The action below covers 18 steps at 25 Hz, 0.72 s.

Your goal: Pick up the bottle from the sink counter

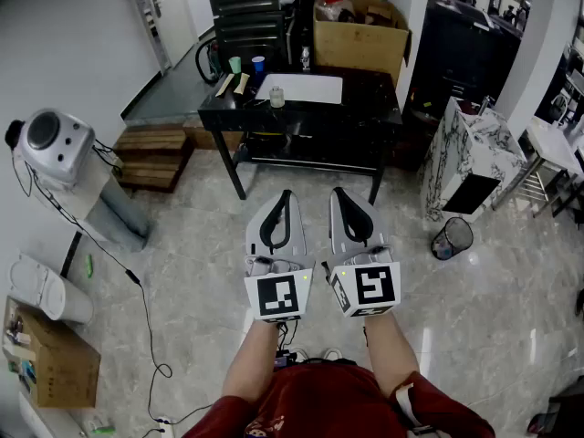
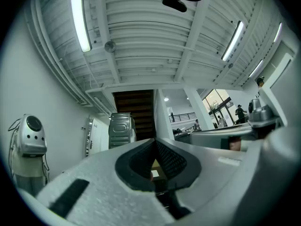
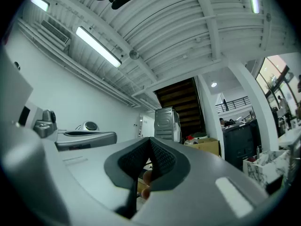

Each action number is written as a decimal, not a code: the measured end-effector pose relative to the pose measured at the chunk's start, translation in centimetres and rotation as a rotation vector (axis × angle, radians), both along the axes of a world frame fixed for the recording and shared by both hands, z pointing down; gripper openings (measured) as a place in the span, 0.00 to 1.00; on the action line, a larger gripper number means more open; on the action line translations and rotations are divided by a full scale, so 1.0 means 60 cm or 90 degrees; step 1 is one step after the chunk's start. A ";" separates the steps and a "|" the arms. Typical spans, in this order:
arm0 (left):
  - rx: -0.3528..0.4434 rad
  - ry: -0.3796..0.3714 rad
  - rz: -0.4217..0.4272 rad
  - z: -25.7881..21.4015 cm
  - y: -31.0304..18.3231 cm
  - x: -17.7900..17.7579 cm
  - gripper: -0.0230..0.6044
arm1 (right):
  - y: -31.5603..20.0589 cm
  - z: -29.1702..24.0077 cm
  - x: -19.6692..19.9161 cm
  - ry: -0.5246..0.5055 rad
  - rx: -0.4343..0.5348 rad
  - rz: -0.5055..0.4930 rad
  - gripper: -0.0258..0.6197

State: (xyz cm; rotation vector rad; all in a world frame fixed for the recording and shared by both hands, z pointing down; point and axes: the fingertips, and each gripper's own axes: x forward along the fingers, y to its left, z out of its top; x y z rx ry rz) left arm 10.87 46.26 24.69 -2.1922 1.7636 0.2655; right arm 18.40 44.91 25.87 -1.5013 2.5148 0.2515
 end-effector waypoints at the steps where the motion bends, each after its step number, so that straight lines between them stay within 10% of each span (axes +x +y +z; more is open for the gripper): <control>1: 0.000 0.000 0.000 0.000 -0.002 0.001 0.04 | 0.000 0.000 0.001 -0.002 0.000 0.002 0.04; 18: 0.002 -0.016 -0.036 -0.004 0.003 -0.005 0.04 | -0.001 0.005 0.015 -0.048 -0.025 -0.024 0.04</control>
